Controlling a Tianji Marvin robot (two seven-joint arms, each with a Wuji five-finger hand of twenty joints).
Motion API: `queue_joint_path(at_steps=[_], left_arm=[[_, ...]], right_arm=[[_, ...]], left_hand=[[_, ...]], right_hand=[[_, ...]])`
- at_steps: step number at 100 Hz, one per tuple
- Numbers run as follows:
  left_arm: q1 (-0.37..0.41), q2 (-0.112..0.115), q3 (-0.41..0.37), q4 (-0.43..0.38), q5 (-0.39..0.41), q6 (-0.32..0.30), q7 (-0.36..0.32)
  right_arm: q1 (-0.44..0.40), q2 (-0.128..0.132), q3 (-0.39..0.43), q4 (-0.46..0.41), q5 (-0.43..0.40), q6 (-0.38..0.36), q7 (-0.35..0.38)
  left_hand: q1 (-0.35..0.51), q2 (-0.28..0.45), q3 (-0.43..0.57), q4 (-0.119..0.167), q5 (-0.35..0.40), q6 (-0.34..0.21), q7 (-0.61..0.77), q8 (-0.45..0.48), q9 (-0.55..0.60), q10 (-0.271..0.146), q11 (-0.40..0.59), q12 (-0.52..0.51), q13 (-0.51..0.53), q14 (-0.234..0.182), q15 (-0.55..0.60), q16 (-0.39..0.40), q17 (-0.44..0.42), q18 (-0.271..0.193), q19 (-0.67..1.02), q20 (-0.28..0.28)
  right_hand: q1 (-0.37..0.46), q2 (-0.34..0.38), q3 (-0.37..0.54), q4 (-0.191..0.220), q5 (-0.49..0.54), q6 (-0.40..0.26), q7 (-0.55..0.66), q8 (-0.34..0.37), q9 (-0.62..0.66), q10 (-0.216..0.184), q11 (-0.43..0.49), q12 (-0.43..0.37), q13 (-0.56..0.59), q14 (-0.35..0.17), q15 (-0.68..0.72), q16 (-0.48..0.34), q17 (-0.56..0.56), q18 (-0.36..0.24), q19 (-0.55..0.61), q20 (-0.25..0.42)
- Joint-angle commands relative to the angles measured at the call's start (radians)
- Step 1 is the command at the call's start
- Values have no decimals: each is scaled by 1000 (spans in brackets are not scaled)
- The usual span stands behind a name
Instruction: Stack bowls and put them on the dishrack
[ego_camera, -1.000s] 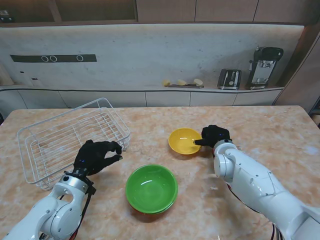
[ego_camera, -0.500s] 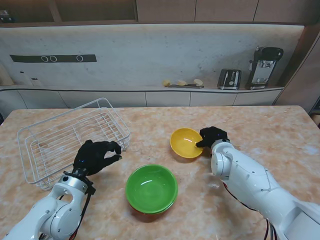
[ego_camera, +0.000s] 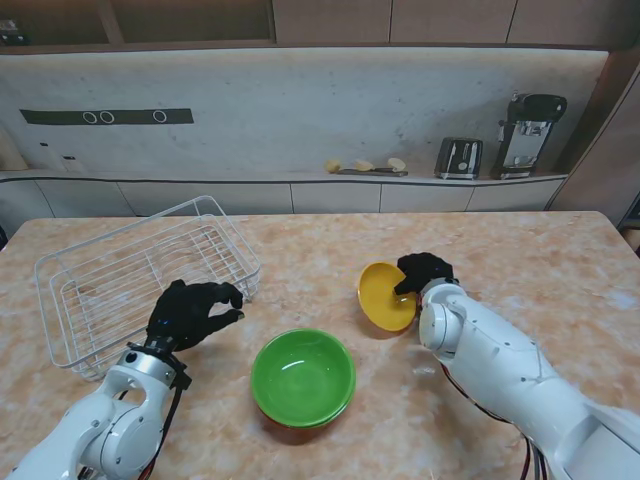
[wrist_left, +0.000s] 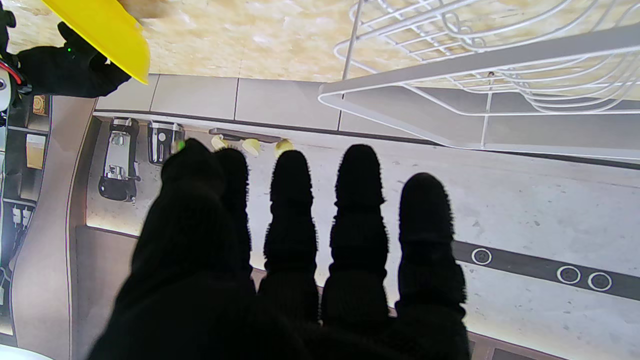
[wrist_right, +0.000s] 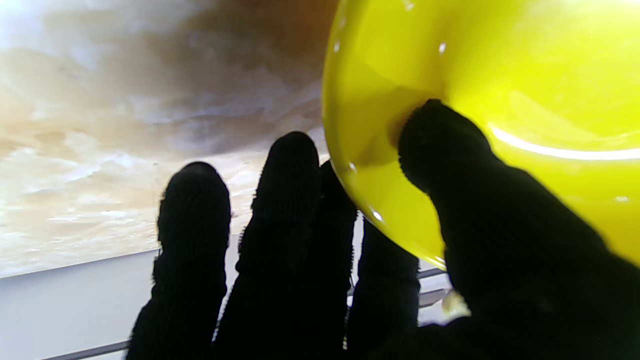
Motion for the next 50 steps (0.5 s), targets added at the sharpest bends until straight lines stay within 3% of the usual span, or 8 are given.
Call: queue_joint_path(at_steps=[1,22,28,31,50], left_arm=[[5,-2,1,-8,-1,2,-12],[5,-2,1,-8,-1,3,-13],[5,-2,1,-8,-1,3,-13],[5,-2,1,-8,-1,2,-12],[5,-2,0,-8,-1,2,-12]], right_arm=[[-20,-8,3,-5,7,1,19],[-32,-7,25,-25,19,8,23],[-38,-5,34,-37,23,12,29],[-40,-3,38,-44,23,14,32],[-64,6,74,-89,22,28,33]], left_hand=[[5,42,-13,-9,16,-15,-7,-6,17,2,-9,-11,-5,15,-1,-8,-10,20,-2,9],[5,41,-13,-9,17,-15,-7,-5,17,1,-9,-11,-5,15,-1,-8,-9,20,-2,9],[5,41,-13,-9,17,-14,-7,-6,18,3,-9,-11,-5,16,-1,-8,-9,21,-2,9],[5,41,-13,-9,16,-16,-7,-6,18,2,-9,-11,-5,15,-1,-8,-9,21,-2,9],[5,41,-13,-9,16,-16,-7,-6,18,1,-9,-10,-5,14,-1,-8,-9,19,-2,9]], right_hand=[[199,-17,68,25,112,-148,92,109,35,-37,36,28,38,-33,47,-10,33,-25,54,-17],[226,-32,142,36,129,-141,157,258,45,-58,92,79,68,-63,127,33,105,-31,95,1],[218,-36,187,49,132,-138,175,312,46,-58,108,98,73,-69,156,56,125,-26,110,24],[216,-34,208,53,136,-136,166,381,47,-59,113,113,74,-75,164,70,131,-26,103,57],[213,-2,297,104,148,-154,239,477,64,-70,153,184,96,-117,232,138,174,-29,135,132]])
